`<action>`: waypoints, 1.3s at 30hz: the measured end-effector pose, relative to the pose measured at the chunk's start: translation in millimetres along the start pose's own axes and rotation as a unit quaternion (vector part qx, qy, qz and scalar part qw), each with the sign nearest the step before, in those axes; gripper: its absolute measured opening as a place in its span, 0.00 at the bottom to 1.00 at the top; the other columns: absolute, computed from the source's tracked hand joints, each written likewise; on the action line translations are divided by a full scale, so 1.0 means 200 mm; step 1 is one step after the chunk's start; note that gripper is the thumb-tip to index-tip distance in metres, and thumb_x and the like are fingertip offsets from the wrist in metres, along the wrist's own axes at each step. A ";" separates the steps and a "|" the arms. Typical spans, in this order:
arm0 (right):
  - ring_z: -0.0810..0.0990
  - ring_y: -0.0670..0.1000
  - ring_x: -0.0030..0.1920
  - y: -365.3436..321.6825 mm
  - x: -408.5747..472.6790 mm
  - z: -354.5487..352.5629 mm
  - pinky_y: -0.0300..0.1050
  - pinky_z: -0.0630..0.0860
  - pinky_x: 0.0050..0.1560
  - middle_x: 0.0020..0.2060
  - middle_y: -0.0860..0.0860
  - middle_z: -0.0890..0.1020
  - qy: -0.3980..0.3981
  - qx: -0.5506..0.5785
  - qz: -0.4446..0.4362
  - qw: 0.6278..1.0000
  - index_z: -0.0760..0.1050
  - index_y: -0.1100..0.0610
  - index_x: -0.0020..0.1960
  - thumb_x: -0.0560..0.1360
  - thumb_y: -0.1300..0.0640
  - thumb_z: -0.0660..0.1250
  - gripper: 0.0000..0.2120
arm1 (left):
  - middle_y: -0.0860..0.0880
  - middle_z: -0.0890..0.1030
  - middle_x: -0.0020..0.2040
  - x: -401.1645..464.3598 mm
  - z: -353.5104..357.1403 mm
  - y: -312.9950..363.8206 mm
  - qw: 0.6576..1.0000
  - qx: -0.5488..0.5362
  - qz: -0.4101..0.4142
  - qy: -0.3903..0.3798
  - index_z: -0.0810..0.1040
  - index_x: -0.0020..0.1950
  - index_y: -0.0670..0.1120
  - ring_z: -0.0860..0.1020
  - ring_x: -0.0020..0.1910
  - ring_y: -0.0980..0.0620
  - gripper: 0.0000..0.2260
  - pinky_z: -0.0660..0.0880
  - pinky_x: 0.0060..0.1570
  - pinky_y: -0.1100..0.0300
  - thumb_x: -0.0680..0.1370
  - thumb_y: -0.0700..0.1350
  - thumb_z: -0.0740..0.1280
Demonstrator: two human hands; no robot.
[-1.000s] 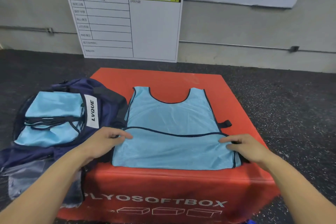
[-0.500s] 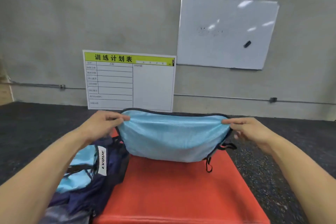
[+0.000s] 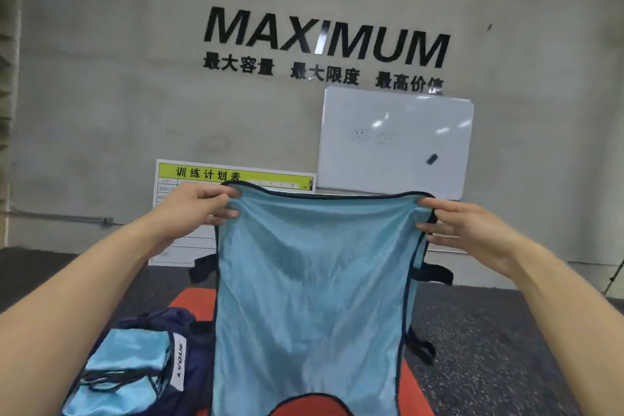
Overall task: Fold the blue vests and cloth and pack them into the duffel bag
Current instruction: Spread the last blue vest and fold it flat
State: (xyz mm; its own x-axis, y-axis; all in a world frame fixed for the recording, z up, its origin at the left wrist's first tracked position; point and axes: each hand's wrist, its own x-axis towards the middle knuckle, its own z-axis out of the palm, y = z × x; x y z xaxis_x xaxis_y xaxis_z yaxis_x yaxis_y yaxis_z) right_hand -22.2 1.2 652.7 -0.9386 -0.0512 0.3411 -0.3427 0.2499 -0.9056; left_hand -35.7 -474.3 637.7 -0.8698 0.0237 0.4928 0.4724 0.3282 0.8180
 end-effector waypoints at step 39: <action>0.77 0.51 0.67 0.42 1.39 0.17 0.53 0.74 0.69 0.66 0.45 0.77 0.047 0.018 -0.008 0.999 0.72 0.50 0.75 0.86 0.59 0.55 0.19 | 0.45 0.85 0.56 1.32 0.27 -0.53 0.997 0.013 -0.016 0.077 0.81 0.62 0.47 0.84 0.54 0.46 0.23 0.78 0.62 0.50 0.85 0.59 0.52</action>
State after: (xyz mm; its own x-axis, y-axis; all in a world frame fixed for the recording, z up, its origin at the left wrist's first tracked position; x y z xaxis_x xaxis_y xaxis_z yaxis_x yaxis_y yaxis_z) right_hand -313.7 -24.4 662.3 -0.9260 0.0373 0.3756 -0.3597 0.2147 -0.9080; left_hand -321.9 -452.2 665.4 -0.8515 -0.1315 0.5076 0.4392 0.3501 0.8274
